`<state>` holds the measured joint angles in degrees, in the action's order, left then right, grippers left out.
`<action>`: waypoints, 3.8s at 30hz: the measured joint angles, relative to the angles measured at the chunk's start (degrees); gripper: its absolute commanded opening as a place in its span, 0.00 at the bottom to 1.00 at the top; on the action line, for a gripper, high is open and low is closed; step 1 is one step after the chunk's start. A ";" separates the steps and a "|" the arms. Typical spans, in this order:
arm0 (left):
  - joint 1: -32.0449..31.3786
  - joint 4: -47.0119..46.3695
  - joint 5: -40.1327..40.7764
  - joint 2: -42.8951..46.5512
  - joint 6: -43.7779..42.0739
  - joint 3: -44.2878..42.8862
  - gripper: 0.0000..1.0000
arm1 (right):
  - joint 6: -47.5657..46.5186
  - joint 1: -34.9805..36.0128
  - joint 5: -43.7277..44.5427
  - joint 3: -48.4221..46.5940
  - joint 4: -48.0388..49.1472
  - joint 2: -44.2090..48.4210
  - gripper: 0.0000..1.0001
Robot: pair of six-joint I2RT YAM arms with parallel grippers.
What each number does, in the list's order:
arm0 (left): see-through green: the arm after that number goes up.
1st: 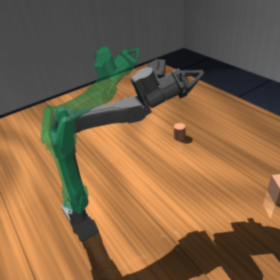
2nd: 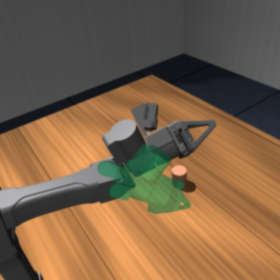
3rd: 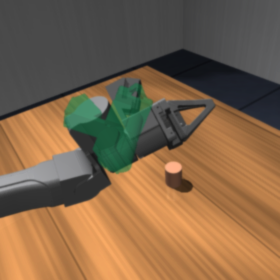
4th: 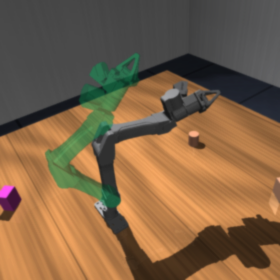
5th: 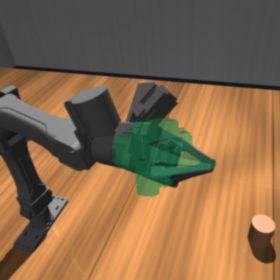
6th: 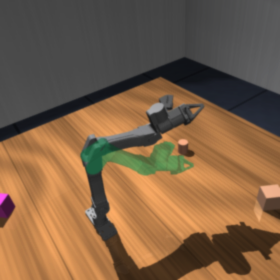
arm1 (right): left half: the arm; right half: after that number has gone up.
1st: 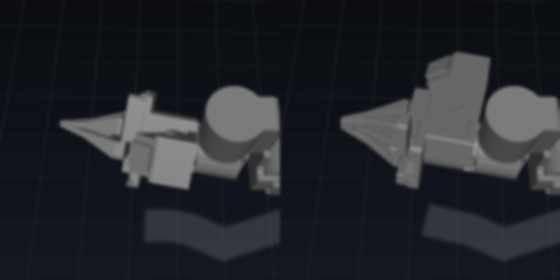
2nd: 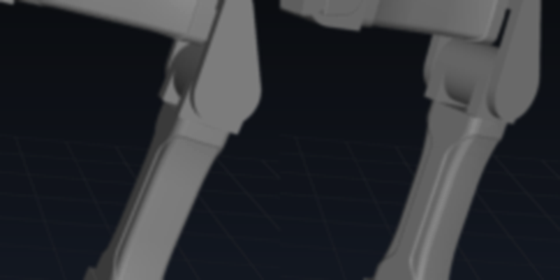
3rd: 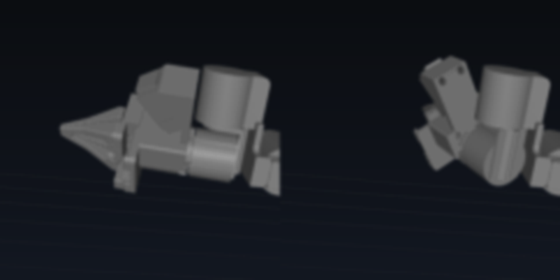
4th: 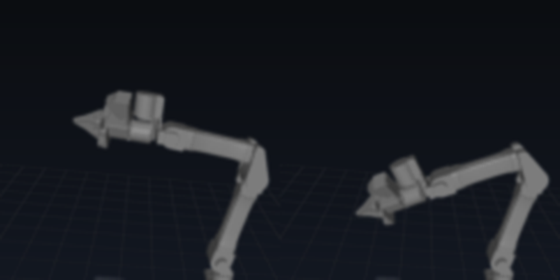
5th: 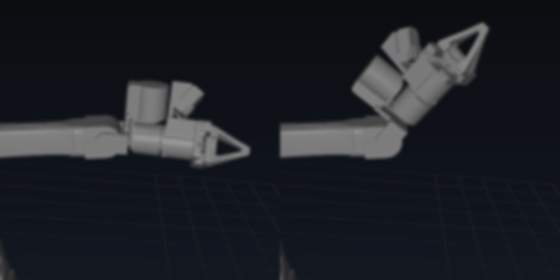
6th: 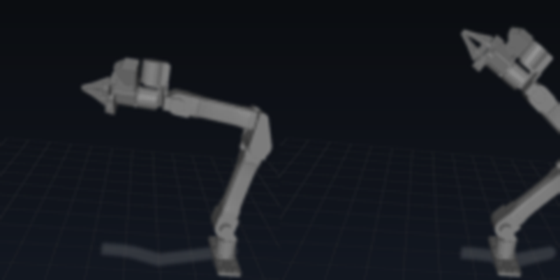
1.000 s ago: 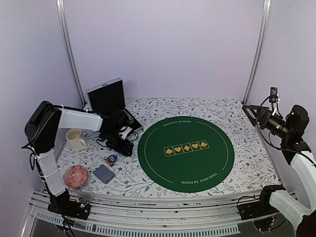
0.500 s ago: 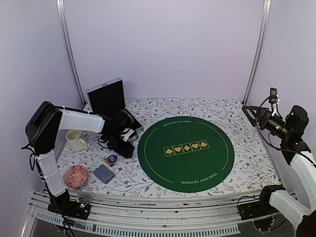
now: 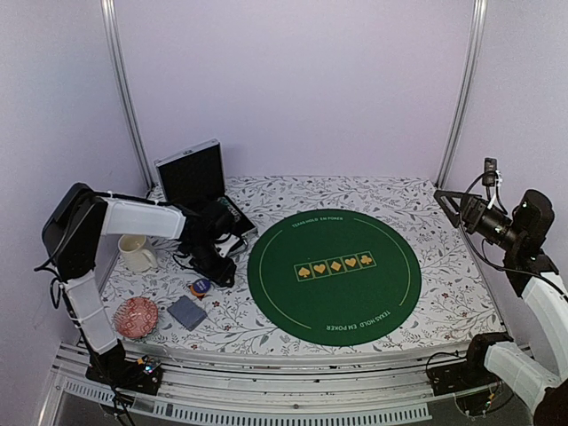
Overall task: Distribute texas hold em gaming equipment
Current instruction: Pick up the dealer button from the center of the board, then pass from the left arm to the right, then place the dealer button in the dealer area.
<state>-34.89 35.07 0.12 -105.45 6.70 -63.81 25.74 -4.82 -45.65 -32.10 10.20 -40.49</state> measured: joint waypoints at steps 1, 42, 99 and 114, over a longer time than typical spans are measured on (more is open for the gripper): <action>-0.07 0.96 -0.39 0.44 0.00 0.15 0.23 | 0.31 0.39 0.28 -0.02 -0.24 -0.07 0.99; -22.08 -6.12 5.31 19.28 -14.88 -6.62 0.19 | 13.60 50.29 0.31 -31.58 4.44 -60.15 0.18; -11.04 -6.47 1.79 17.68 3.13 5.64 0.98 | -0.33 4.07 13.79 -11.87 -16.00 -53.09 0.88; 3.34 -5.51 2.51 19.34 9.35 14.08 0.98 | -5.66 16.48 31.43 -20.09 -33.46 -41.27 0.99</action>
<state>-31.55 29.56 2.63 -86.11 16.05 -49.74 20.08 11.66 -14.22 -52.18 -23.27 -81.76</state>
